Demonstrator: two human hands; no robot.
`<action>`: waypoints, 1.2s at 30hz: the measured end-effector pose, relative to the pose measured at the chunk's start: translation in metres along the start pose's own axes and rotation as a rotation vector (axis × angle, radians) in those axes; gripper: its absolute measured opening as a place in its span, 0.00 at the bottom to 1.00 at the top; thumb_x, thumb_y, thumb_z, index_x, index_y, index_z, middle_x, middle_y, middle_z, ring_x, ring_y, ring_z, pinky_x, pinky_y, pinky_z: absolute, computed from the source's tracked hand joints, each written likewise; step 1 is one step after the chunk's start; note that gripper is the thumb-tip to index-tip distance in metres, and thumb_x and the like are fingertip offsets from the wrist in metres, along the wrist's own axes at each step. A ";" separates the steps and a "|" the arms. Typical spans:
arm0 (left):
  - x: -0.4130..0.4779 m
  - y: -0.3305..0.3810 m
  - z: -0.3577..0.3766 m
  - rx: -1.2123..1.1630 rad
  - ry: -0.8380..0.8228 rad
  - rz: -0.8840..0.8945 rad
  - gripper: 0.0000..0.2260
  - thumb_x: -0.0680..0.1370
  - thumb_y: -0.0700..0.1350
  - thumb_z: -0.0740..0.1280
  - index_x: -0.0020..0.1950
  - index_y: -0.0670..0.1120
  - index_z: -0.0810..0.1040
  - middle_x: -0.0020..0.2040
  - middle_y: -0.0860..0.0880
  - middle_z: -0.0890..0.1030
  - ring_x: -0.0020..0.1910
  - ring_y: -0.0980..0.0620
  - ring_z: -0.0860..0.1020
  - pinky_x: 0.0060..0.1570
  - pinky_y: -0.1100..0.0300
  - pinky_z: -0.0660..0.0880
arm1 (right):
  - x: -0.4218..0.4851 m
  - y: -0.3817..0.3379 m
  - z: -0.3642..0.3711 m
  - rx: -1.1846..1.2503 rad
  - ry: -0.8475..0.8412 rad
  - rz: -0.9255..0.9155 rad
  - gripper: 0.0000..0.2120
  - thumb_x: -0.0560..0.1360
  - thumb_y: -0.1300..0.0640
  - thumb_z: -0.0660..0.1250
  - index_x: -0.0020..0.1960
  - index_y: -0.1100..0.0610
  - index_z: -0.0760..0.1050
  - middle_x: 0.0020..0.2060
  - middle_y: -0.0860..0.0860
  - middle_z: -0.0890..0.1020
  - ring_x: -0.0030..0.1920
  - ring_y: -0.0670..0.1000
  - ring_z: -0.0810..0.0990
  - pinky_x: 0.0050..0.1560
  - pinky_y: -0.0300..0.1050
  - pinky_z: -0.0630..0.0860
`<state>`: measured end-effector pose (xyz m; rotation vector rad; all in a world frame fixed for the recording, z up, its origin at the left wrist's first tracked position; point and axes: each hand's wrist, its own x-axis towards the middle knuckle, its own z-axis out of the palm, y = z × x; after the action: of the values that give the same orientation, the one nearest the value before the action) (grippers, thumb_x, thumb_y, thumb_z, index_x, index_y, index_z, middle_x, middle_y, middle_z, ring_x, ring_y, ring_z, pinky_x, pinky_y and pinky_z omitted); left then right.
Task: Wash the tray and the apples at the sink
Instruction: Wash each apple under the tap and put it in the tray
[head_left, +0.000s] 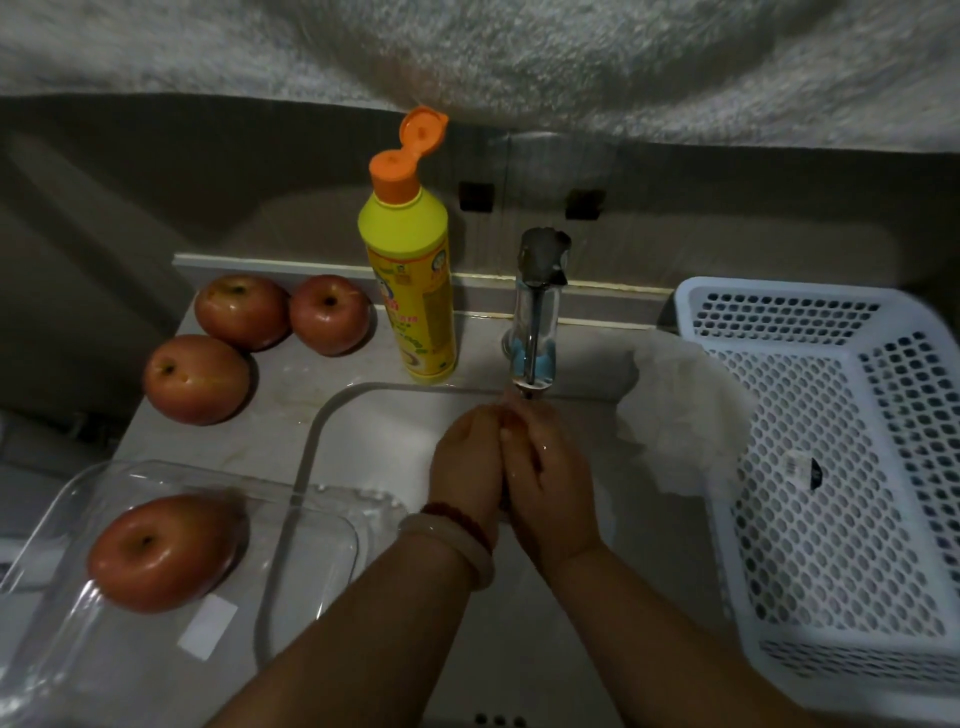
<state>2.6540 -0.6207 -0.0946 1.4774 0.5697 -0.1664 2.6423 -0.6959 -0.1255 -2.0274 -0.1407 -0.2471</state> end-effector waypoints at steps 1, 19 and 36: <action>-0.004 -0.001 0.001 0.059 0.031 0.105 0.10 0.81 0.45 0.59 0.47 0.48 0.80 0.42 0.54 0.81 0.39 0.61 0.77 0.40 0.67 0.72 | 0.003 -0.010 0.001 0.150 0.050 0.185 0.14 0.80 0.52 0.58 0.56 0.58 0.79 0.51 0.53 0.83 0.53 0.49 0.80 0.54 0.41 0.74; -0.012 0.003 -0.003 -0.131 0.024 0.024 0.09 0.79 0.51 0.63 0.52 0.53 0.81 0.48 0.51 0.83 0.50 0.51 0.81 0.49 0.51 0.80 | -0.002 -0.024 -0.007 0.563 0.010 0.651 0.17 0.79 0.43 0.60 0.65 0.48 0.73 0.60 0.50 0.79 0.57 0.47 0.79 0.52 0.43 0.79; -0.005 0.001 -0.010 -0.497 -0.136 -0.399 0.19 0.77 0.56 0.64 0.59 0.44 0.80 0.54 0.41 0.83 0.55 0.43 0.81 0.53 0.50 0.77 | -0.014 -0.003 -0.009 0.101 -0.068 0.041 0.20 0.79 0.45 0.57 0.69 0.50 0.70 0.66 0.50 0.74 0.68 0.47 0.71 0.67 0.41 0.68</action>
<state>2.6479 -0.6122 -0.0913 0.8548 0.7305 -0.4030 2.6274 -0.7021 -0.1222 -1.9364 -0.1504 -0.1425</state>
